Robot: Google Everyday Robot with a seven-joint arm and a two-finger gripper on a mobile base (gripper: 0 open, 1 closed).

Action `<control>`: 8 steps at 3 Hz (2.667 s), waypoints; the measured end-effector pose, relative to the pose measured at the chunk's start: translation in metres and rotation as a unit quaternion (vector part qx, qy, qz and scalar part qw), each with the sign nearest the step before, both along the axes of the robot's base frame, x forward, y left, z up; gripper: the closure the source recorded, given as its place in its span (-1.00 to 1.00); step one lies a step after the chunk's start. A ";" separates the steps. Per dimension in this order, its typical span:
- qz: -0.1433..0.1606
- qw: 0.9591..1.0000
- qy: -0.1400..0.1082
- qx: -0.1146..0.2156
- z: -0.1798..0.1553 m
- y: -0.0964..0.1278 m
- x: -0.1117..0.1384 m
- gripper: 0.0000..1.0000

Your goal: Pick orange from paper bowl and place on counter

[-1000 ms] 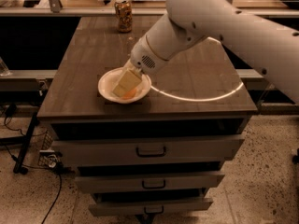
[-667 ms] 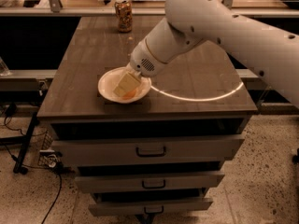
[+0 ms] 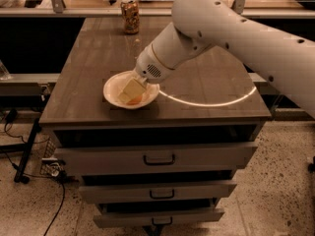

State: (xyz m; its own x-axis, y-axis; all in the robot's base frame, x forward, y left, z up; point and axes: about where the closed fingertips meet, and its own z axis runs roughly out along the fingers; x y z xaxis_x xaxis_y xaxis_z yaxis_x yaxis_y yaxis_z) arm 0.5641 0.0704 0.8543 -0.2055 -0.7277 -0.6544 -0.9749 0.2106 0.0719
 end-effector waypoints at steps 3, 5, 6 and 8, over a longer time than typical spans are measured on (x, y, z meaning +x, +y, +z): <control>-0.041 0.988 -0.150 -0.010 0.114 -0.063 0.071 1.00; -0.104 0.980 -0.167 0.011 0.075 -0.125 0.139 1.00; -0.136 0.981 -0.141 0.005 0.035 -0.151 0.155 0.47; -0.147 0.982 -0.120 0.000 0.011 -0.158 0.163 -0.59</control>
Offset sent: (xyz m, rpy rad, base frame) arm 0.0479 -0.0481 0.0962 -0.0206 -0.2362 -0.0638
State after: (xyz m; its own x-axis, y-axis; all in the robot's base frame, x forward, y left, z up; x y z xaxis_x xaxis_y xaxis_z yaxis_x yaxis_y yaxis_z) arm 0.7270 -0.0878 0.8654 -0.2461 -0.6594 -0.7104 -0.8607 0.4857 -0.1526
